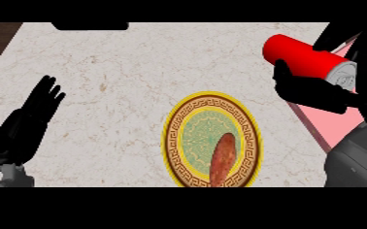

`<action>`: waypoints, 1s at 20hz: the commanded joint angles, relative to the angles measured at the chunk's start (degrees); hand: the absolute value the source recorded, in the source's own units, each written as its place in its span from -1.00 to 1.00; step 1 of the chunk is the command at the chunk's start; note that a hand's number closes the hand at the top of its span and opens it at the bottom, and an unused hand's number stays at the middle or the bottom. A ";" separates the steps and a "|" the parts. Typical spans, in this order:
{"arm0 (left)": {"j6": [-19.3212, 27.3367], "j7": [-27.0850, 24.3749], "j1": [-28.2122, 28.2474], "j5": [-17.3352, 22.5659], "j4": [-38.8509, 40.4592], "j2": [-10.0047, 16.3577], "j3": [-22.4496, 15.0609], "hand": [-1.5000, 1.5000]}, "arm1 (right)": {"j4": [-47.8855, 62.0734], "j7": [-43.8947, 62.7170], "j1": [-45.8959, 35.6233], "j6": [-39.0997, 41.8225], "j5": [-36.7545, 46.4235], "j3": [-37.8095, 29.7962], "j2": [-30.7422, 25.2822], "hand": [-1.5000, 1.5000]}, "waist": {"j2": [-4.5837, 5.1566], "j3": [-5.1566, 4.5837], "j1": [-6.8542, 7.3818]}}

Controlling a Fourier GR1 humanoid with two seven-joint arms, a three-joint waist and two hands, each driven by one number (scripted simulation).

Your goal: Pick the can from the plate and place it in the cardboard box

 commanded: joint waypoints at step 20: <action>0.57 0.23 0.74 -1.50 -1.78 -2.08 -1.05 0.00 | 20.01 -23.94 16.26 -17.28 -10.90 -18.20 -12.27 1.00 | 0.13 0.05 0.40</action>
